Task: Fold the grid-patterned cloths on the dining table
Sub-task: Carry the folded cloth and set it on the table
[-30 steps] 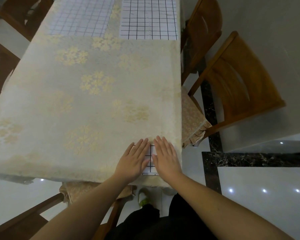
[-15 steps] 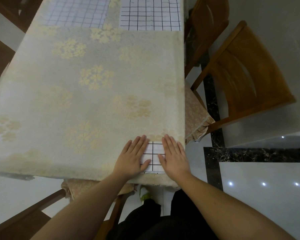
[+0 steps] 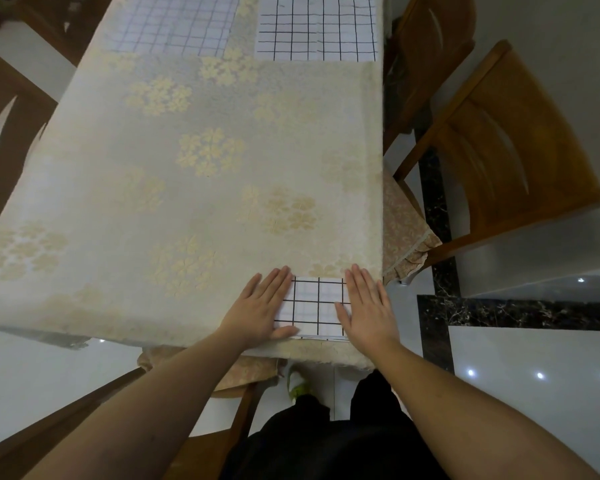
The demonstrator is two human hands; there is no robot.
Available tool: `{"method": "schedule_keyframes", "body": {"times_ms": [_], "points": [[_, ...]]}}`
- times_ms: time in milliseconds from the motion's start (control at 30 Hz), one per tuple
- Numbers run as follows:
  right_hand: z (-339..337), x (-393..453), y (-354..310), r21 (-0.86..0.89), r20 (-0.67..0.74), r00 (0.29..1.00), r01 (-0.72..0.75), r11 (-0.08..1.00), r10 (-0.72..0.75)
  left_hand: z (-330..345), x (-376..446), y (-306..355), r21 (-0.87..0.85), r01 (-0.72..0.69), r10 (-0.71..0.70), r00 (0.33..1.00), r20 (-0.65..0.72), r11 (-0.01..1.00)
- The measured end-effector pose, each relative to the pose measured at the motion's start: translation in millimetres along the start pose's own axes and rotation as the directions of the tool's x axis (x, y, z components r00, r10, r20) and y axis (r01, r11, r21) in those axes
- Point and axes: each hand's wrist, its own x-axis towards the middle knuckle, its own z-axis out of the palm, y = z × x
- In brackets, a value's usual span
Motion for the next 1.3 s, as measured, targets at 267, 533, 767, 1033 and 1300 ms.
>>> {"method": "schedule_keyframes", "body": {"times_ms": [267, 533, 767, 1033, 1300], "points": [[-38.9, -2.5, 36.9, -0.090, 0.094, 0.988, 0.128, 0.988, -0.120, -27.1, 4.0, -4.4, 0.014, -0.034, 0.030, 0.968, 0.251, 0.999], [-123.2, -49.6, -5.5, 0.184, 0.192, 0.973, 0.091, 0.979, -0.127, -74.7, -27.3, 9.3, -0.205, 0.242, -0.201, 0.958, 0.202, 0.948], [-153.5, -100.3, -33.1, 0.061, 0.147, 0.944, 0.288, 0.956, -0.294, -117.5, -110.8, 53.3, -0.156, 0.400, -0.376, 0.912, 0.164, 0.903], [-147.3, -135.6, -30.0, 0.041, 0.142, 0.857, 0.495, 0.868, -0.495, -130.4, -204.8, 152.5, -0.230, 0.555, -0.541, 0.831, 0.127, 0.799], [-141.5, -175.6, -67.7, 0.038, 0.172, 0.689, 0.710, 0.703, -0.704, -100.4, -292.1, 211.7, -0.435, 0.734, -0.790, 0.608, 0.076, 0.522]]}}
